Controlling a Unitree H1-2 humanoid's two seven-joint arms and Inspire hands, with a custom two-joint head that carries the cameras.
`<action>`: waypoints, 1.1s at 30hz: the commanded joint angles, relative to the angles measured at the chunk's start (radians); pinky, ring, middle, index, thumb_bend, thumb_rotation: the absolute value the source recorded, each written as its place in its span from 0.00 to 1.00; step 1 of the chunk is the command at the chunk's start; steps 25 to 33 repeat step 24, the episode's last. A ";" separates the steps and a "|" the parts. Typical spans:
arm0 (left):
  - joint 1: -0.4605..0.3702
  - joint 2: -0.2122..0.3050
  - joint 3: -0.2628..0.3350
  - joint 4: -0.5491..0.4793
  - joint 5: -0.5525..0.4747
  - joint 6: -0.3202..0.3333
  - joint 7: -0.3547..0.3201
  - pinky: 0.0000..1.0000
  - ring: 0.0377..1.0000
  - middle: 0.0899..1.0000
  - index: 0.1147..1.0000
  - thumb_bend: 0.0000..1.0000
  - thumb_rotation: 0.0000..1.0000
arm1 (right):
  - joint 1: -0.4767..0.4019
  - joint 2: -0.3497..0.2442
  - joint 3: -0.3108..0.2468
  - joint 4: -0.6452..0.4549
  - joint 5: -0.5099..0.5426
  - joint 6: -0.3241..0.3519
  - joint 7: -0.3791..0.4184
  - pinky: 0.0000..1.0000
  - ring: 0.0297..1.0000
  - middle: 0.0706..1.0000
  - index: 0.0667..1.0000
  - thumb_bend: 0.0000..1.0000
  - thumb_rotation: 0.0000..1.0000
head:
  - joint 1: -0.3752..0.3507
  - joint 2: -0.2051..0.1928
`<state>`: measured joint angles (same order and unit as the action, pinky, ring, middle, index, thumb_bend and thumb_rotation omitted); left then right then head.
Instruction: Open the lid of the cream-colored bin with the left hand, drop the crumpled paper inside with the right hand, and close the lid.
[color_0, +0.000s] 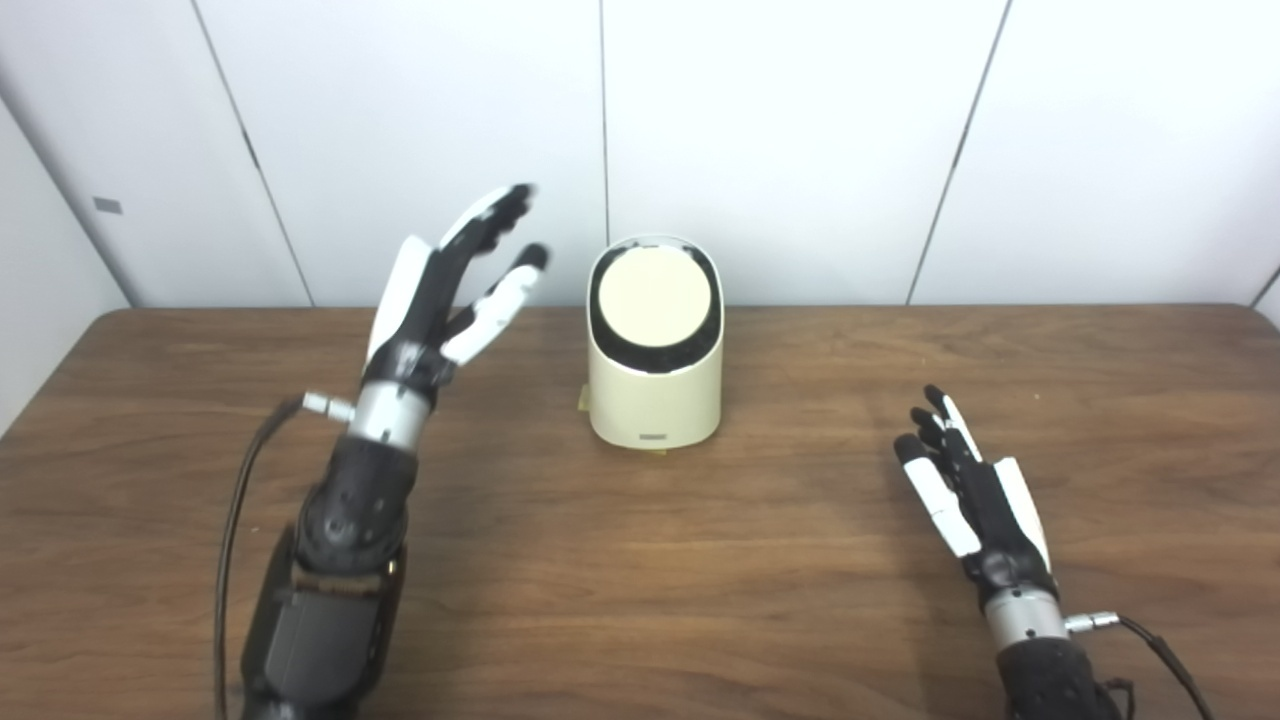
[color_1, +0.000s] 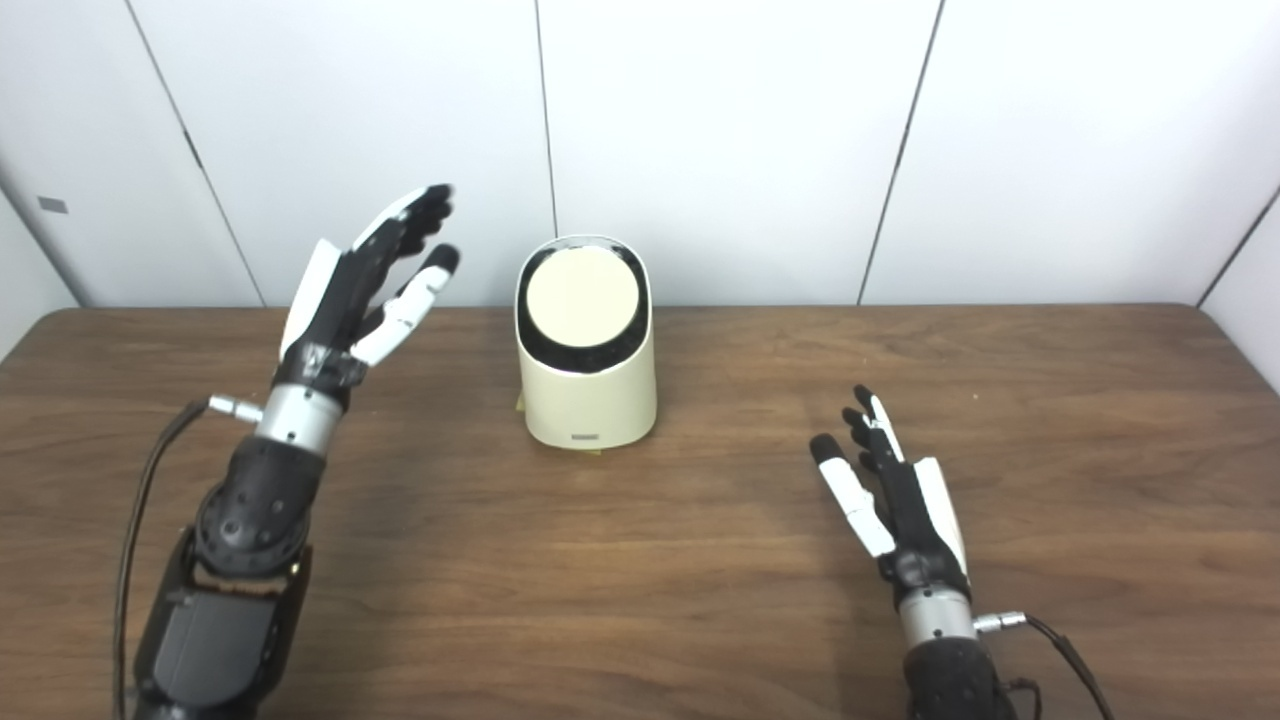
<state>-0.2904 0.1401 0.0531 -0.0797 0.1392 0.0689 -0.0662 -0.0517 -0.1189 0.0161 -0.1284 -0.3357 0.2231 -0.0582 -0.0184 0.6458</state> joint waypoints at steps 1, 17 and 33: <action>0.005 0.006 0.040 -0.068 -0.073 0.004 0.009 0.92 0.93 0.94 1.00 0.50 0.87 | -0.008 -0.019 -0.007 -0.001 0.002 -0.004 0.002 0.90 0.90 0.90 0.94 0.65 1.00 | 0.001 0.001; 0.330 -0.071 0.061 -0.244 -0.244 0.088 -0.005 1.00 1.00 1.00 1.00 0.52 0.86 | 0.003 0.069 -0.104 -0.036 0.305 -0.106 0.027 0.91 0.93 0.93 0.94 0.64 0.97 | 0.003 0.022; 0.389 -0.080 0.040 -0.235 -0.238 0.022 -0.010 1.00 1.00 1.00 1.00 0.47 0.89 | 0.056 0.073 -0.106 -0.074 0.322 -0.111 0.025 0.93 0.95 0.96 0.96 0.65 1.00 | -0.007 0.028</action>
